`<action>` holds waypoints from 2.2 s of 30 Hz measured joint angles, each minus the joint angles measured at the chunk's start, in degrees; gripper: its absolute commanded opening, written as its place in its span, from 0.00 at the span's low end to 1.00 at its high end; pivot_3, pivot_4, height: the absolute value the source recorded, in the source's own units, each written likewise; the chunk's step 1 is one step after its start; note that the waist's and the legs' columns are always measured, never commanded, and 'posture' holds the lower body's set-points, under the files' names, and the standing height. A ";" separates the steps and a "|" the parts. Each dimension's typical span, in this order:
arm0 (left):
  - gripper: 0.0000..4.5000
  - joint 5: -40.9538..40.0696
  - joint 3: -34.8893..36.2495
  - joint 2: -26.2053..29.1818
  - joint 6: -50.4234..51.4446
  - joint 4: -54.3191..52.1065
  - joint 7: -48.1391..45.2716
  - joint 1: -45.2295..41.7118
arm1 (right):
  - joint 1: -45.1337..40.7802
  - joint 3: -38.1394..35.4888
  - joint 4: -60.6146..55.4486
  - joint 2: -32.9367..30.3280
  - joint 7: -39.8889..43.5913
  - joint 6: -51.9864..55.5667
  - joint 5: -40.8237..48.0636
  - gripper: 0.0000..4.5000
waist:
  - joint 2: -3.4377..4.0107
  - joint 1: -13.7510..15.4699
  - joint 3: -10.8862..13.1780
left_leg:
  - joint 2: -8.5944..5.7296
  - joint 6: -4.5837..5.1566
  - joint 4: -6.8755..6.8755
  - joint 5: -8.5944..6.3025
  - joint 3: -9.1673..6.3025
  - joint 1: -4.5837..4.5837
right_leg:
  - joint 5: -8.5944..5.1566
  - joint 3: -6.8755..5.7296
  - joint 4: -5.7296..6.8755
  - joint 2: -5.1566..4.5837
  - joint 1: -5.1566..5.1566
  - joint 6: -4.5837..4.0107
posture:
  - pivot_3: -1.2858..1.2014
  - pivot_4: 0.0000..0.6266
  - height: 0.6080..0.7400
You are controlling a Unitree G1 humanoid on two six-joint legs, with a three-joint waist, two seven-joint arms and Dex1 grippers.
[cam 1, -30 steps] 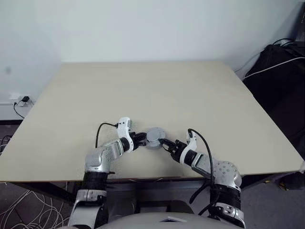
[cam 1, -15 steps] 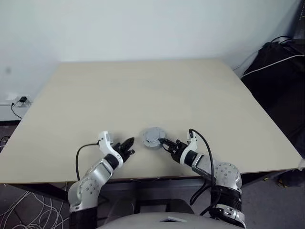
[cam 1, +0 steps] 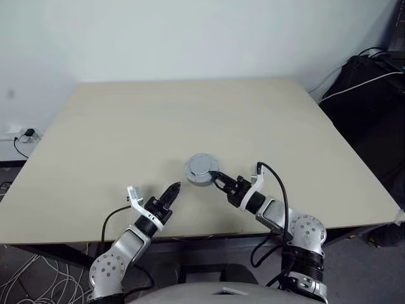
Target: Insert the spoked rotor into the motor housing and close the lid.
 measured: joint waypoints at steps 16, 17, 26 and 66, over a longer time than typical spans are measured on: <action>0.99 -11.99 -5.10 -0.18 -5.19 2.49 0.70 2.49 | -0.22 4.34 -0.05 -0.65 -2.16 0.47 4.74 0.28 | 0.01 0.02 -0.01 | 0.01 0.01 0.10 0.01 0.00 0.01 | -0.02 0.00 0.01 0.04 0.06 -0.04 | 0.52 0.00 1.00; 0.99 -12.32 -5.24 -0.18 -5.47 2.54 0.70 2.48 | -0.18 4.57 -0.17 -0.81 -2.25 0.77 5.12 0.28 | 0.01 0.04 -0.01 | 0.01 0.02 0.10 0.01 0.00 0.01 | -0.02 0.00 0.01 0.04 0.07 -0.04 | 0.52 0.00 1.00; 0.99 -13.88 -6.65 -0.15 -8.04 4.18 0.63 2.12 | 1.57 7.81 -1.31 -2.06 -4.29 1.88 8.39 0.28 | 0.01 0.02 -0.01 | 0.01 0.02 0.15 0.01 0.01 0.02 | -0.02 0.00 0.02 0.04 0.09 -0.04 | 0.52 0.00 1.00; 0.46 -14.91 -8.78 -0.02 -11.30 6.52 0.33 1.46 | 4.29 15.03 -7.13 -8.75 0.12 -5.39 7.96 1.00 | 0.01 0.06 -0.01 | 0.05 0.08 0.39 -0.01 0.01 0.01 | 0.03 -0.01 0.05 0.10 0.20 -0.02 | 0.52 0.00 1.00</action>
